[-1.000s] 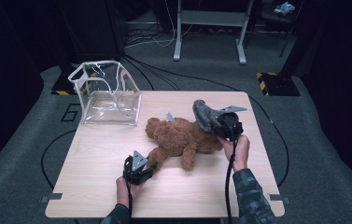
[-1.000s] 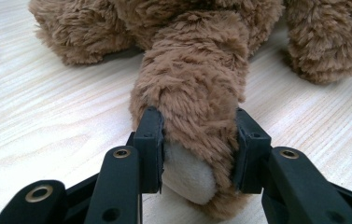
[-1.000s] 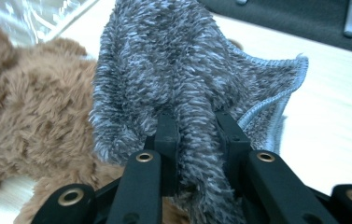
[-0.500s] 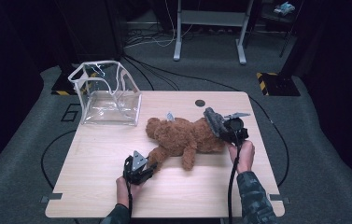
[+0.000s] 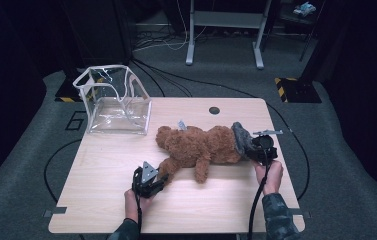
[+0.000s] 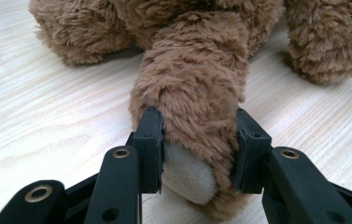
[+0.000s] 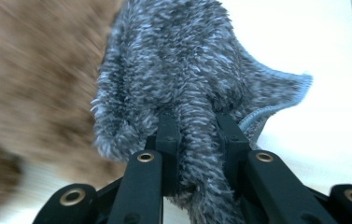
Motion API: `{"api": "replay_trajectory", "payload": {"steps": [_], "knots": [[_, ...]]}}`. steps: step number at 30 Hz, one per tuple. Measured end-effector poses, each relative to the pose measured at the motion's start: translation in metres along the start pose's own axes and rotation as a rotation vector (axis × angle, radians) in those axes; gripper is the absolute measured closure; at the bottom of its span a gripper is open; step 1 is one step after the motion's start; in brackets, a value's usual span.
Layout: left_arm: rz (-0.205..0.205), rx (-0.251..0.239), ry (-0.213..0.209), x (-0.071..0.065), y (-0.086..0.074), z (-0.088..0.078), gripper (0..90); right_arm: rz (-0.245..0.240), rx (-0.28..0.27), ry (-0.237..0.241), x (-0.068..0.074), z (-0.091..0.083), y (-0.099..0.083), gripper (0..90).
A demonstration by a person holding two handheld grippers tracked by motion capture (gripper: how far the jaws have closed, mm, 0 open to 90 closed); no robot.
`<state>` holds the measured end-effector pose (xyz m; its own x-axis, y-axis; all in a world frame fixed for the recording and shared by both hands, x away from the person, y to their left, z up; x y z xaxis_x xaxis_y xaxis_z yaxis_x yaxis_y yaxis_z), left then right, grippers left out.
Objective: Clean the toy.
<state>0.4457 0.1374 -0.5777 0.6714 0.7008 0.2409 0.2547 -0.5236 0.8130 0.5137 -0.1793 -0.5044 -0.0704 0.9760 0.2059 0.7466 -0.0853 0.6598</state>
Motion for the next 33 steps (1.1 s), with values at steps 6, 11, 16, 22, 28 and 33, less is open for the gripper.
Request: {"api": "replay_trajectory", "payload": {"steps": [6, 11, 16, 22, 28, 33], "knots": [[-0.007, -0.007, 0.004, 0.0, 0.001, 0.0, 60.8, -0.099, -0.099, 0.09, 0.045, -0.031, 0.024, 75.0], [-0.008, -0.005, 0.003, 0.0, 0.001, 0.0, 60.8, -0.159, -0.052, 0.103, 0.071, -0.019, 0.01, 75.0], [-0.007, -0.004, 0.0, 0.0, 0.001, 0.0, 60.8, -0.167, -0.019, 0.082, 0.06, -0.003, -0.01, 74.9], [-0.007, -0.005, 0.0, 0.0, 0.001, 0.0, 60.8, -0.143, 0.039, 0.042, 0.037, 0.002, -0.033, 74.9], [-0.006, -0.005, 0.003, -0.001, 0.001, 0.0, 60.5, -0.127, 0.062, 0.048, 0.018, 0.007, -0.05, 74.8], [0.001, -0.002, 0.006, 0.0, 0.001, 0.0, 60.5, -0.124, -0.021, 0.08, 0.024, -0.02, -0.029, 74.5]]}}
Point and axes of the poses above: each handheld gripper's, and its own axes: z roughly forward along the jaws, y roughly out of its top, x roughly to its left, the point moved 10 cm from there along z, roughly forward along the jaws, and after that the axes turned 13 degrees about z, right-handed, at the moved point
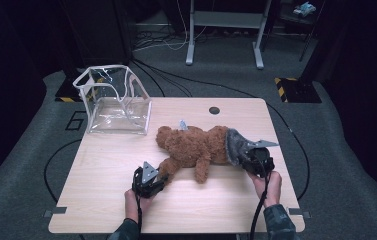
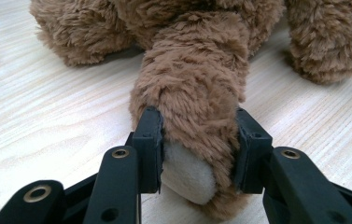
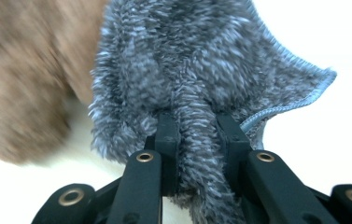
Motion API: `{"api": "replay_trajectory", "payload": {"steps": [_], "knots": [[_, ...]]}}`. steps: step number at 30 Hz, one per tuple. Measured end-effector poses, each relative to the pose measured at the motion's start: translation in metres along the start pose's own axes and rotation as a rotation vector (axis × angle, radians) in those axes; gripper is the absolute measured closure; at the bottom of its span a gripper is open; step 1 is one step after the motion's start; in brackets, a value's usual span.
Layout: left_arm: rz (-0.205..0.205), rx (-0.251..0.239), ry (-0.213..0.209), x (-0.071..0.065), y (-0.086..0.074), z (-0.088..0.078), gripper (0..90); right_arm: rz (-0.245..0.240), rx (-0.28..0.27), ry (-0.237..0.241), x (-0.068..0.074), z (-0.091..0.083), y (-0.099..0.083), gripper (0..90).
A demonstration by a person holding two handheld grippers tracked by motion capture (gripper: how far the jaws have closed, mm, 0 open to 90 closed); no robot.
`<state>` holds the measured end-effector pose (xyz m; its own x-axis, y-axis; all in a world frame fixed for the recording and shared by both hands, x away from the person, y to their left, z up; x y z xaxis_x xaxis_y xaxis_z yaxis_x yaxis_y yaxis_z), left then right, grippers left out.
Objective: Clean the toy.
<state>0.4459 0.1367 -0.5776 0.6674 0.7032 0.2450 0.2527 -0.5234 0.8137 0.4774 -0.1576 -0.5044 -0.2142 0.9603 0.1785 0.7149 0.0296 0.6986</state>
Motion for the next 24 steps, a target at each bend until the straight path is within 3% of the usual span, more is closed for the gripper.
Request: {"api": "replay_trajectory", "payload": {"steps": [4, 6, 9, 14, 24], "knots": [[0.001, 0.0, -0.001, 0.0, 0.0, 0.0, 60.4, -0.031, -0.052, 0.043, 0.018, -0.016, 0.023, 74.3], [0.001, 0.0, -0.002, 0.0, 0.0, 0.0, 60.3, -0.048, -0.066, 0.064, 0.03, -0.016, 0.03, 74.2], [-0.003, -0.001, -0.003, 0.0, 0.0, 0.0, 60.2, -0.077, -0.043, 0.082, 0.047, -0.008, 0.03, 74.0], [-0.002, -0.001, -0.003, 0.0, 0.0, 0.0, 60.2, -0.109, 0.025, 0.077, 0.062, 0.014, 0.012, 74.0], [0.006, 0.003, -0.004, 0.0, 0.0, 0.0, 60.1, -0.132, 0.156, 0.063, 0.052, 0.037, -0.036, 74.1]]}}
Point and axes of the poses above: each handheld gripper's, and its own axes: z roughly forward along the jaws, y roughly out of its top, x roughly to its left, the point moved 10 cm from there along z, roughly forward along the jaws, and after that the axes turned 13 degrees about z, right-handed, at the moved point
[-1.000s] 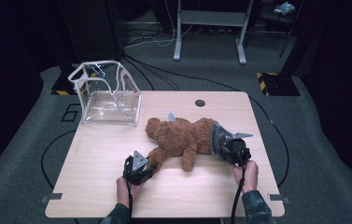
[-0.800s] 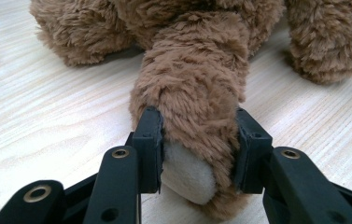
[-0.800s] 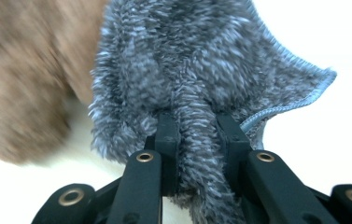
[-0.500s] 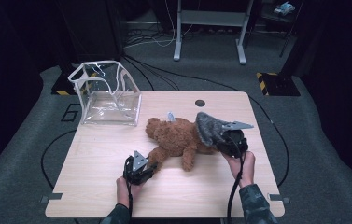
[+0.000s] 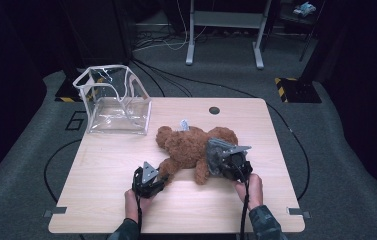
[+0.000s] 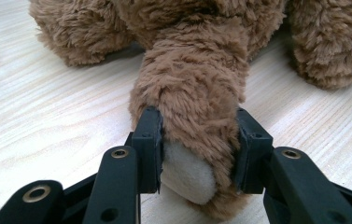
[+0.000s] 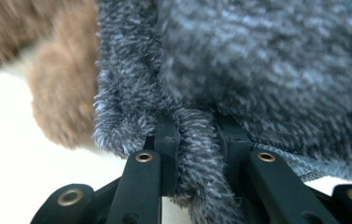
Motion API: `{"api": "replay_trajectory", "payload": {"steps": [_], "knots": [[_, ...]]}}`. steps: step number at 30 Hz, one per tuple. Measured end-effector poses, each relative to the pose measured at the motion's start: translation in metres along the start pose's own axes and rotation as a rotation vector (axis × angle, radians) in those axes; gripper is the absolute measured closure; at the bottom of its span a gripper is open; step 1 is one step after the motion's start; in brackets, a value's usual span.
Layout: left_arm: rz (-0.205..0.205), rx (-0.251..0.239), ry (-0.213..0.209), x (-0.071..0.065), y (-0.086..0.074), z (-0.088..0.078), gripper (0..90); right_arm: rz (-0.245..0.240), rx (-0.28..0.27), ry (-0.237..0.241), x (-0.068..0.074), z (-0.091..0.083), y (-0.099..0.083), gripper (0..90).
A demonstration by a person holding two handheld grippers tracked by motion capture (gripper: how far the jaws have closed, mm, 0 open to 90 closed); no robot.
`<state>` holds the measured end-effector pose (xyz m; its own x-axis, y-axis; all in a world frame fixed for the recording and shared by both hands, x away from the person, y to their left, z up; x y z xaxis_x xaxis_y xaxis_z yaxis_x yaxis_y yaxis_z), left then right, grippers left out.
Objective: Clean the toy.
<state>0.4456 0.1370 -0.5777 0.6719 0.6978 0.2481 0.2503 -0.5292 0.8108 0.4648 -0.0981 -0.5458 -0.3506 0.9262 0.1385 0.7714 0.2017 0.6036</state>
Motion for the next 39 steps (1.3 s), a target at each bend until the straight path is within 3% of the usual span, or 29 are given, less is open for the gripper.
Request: {"api": "replay_trajectory", "payload": {"steps": [5, 8, 14, 18, 22, 28, 32, 35, 36, 39], "knots": [[0.0, 0.0, 0.0, 0.0, 0.0, 0.0, 60.0, 0.003, 0.008, 0.003, -0.005, -0.003, -0.01, 74.1], [-0.001, -0.001, 0.0, 0.0, 0.0, 0.0, 60.0, 0.01, -0.046, 0.009, -0.005, -0.019, -0.001, 74.1], [-0.002, 0.0, 0.0, 0.0, 0.0, 0.0, 60.0, 0.014, -0.175, 0.039, 0.001, -0.056, 0.039, 73.9], [-0.002, 0.0, 0.001, 0.0, 0.0, 0.0, 60.0, 0.002, -0.199, 0.039, 0.007, -0.057, 0.062, 73.9], [-0.002, 0.0, 0.0, 0.0, 0.0, 0.0, 60.0, 0.0, -0.179, 0.022, 0.017, -0.037, 0.068, 74.0], [-0.001, 0.0, 0.001, 0.0, 0.0, 0.0, 60.0, -0.017, -0.11, 0.024, 0.024, -0.007, 0.045, 74.4], [0.001, -0.001, 0.005, 0.0, 0.0, 0.0, 60.0, -0.033, -0.067, 0.036, 0.025, -0.002, 0.027, 74.4], [0.001, -0.002, 0.005, 0.0, 0.0, 0.0, 60.0, -0.016, -0.019, 0.037, 0.025, 0.002, 0.012, 74.4], [0.0, -0.001, 0.004, 0.0, 0.0, 0.0, 60.0, -0.039, -0.007, 0.033, 0.022, 0.004, 0.008, 74.4], [0.002, -0.002, 0.006, 0.0, 0.0, 0.0, 60.0, -0.031, 0.031, 0.022, 0.017, 0.005, 0.0, 74.4]]}}
Point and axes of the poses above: each handheld gripper's, and its own axes: z roughly forward along the jaws, y roughly out of its top, x roughly to its left, the point moved 10 cm from there along z, roughly forward along the jaws, and after that the axes turned 13 degrees about z, right-handed, at the moved point
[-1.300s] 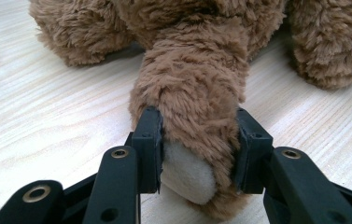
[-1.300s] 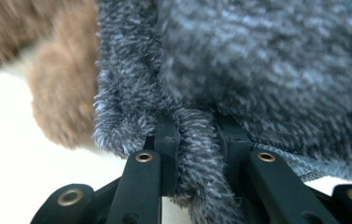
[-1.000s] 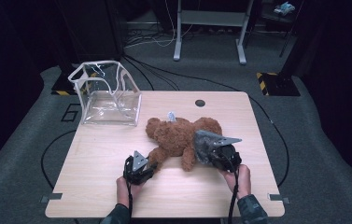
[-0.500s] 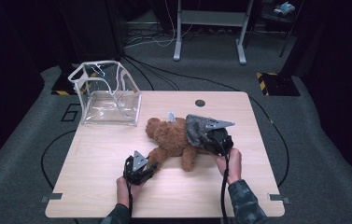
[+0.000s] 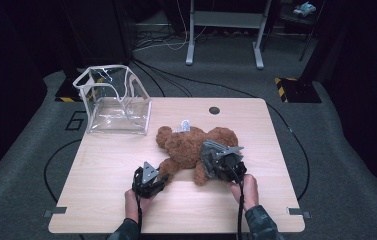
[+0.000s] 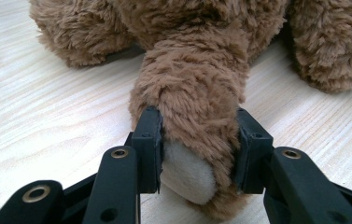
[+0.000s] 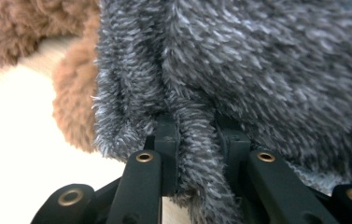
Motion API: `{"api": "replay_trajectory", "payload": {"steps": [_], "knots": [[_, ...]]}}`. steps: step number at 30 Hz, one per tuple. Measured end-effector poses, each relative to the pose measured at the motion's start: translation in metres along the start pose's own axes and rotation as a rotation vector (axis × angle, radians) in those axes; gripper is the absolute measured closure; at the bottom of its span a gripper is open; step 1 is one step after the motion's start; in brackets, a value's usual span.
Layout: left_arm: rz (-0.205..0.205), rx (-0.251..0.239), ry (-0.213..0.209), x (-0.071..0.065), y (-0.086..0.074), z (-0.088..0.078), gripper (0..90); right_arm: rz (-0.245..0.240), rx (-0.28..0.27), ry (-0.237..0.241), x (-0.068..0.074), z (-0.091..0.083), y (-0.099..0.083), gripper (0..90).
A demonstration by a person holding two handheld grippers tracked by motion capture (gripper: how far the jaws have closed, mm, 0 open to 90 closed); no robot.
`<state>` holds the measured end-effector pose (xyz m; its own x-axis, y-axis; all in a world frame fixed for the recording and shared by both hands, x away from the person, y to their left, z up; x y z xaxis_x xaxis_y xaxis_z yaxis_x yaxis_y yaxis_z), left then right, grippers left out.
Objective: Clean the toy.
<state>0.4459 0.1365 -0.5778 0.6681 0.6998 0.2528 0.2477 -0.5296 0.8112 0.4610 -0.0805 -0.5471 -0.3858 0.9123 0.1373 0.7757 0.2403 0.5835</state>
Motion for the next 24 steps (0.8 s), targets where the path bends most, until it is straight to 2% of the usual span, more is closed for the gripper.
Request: {"api": "replay_trajectory", "payload": {"steps": [3, 8, 9, 11, 15, 17, 21, 24], "knots": [[-0.001, 0.0, 0.0, 0.0, 0.0, 0.0, 60.0, -0.009, -0.024, -0.001, -0.001, -0.013, 0.007, 74.3], [0.0, 0.003, -0.002, 0.0, 0.0, 0.0, 60.0, -0.013, -0.131, 0.021, 0.009, -0.044, 0.046, 74.3], [-0.001, 0.003, -0.003, 0.0, 0.0, 0.0, 60.0, -0.008, -0.137, 0.021, 0.013, -0.048, 0.053, 74.3], [0.001, 0.004, -0.003, -0.001, 0.0, 0.0, 60.0, -0.032, -0.161, 0.025, 0.02, -0.05, 0.071, 74.1], [0.002, 0.004, -0.002, 0.0, 0.0, 0.0, 60.1, -0.06, -0.159, 0.029, 0.038, -0.036, 0.094, 74.1], [0.005, 0.006, 0.001, 0.0, 0.0, 0.0, 60.4, -0.072, -0.14, 0.031, 0.044, -0.026, 0.096, 74.1], [0.002, 0.004, 0.011, 0.0, 0.0, 0.001, 60.6, -0.081, -0.081, 0.031, 0.056, -0.001, 0.086, 74.4], [0.005, 0.009, 0.002, -0.001, 0.0, 0.0, 60.6, -0.094, -0.076, 0.05, 0.066, 0.001, 0.074, 74.5]]}}
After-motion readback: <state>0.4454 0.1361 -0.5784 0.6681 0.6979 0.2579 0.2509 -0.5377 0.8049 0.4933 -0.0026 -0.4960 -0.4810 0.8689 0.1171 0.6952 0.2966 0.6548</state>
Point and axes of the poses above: each handheld gripper's, and its own axes: z roughly forward along the jaws, y roughly out of its top, x roughly to its left, the point moved 10 cm from there along z, roughly forward along the jaws, and after that the axes turned 13 degrees about z, right-handed, at the moved point
